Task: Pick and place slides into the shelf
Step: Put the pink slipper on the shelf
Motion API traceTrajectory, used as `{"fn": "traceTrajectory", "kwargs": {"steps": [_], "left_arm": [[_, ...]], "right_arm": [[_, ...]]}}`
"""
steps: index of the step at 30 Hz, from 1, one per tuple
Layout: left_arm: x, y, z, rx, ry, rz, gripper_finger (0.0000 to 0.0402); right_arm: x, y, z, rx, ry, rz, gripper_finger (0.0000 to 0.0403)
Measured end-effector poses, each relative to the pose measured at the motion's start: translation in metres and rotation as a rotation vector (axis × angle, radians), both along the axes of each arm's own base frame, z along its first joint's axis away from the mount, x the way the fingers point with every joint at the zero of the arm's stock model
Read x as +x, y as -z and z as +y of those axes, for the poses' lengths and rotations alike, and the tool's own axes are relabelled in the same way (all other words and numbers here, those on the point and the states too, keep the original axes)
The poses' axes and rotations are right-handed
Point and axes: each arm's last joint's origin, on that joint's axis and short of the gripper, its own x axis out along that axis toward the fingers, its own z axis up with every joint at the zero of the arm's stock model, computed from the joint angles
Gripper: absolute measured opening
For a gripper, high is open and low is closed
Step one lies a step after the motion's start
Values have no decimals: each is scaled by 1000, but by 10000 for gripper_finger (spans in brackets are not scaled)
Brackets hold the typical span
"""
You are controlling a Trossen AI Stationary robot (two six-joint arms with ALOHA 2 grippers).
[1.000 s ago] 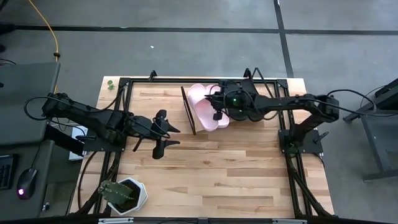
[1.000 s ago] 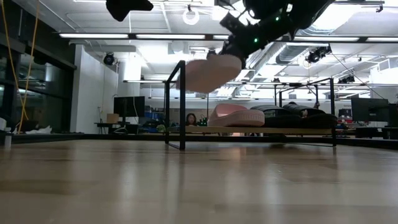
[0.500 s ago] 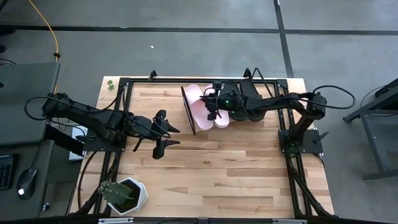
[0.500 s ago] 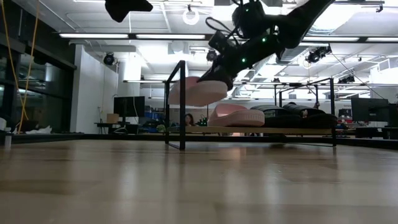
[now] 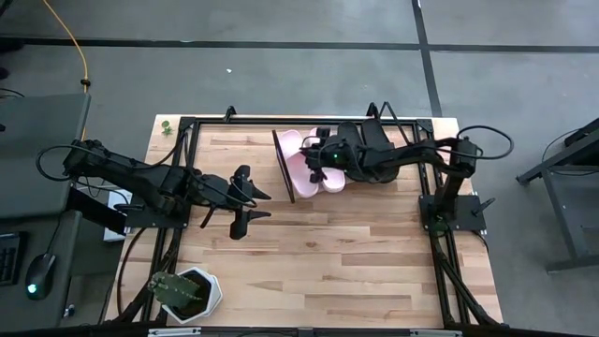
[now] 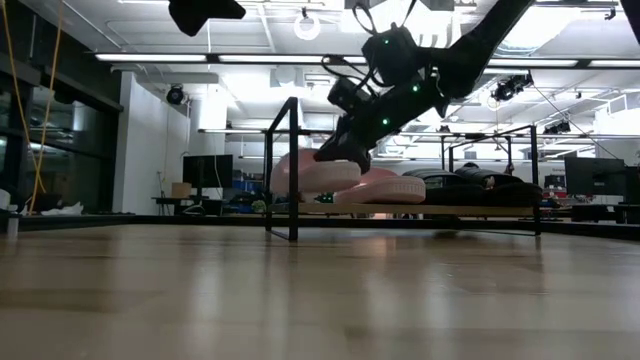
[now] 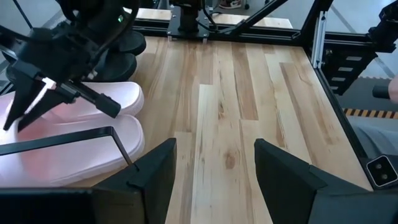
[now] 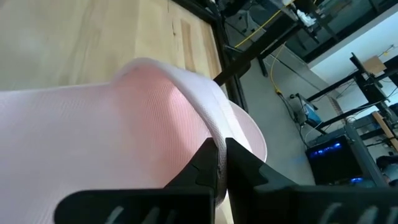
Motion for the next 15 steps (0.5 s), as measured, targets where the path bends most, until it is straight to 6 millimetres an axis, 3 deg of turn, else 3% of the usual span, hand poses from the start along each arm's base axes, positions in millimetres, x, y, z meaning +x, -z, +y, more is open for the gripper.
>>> {"fn": "traceTrajectory", "kwargs": {"steps": [15], "left_arm": [[0, 0, 0, 0, 0, 0, 200]], "right_arm": [[0, 11, 1, 45, -3, 47, 0]]}}
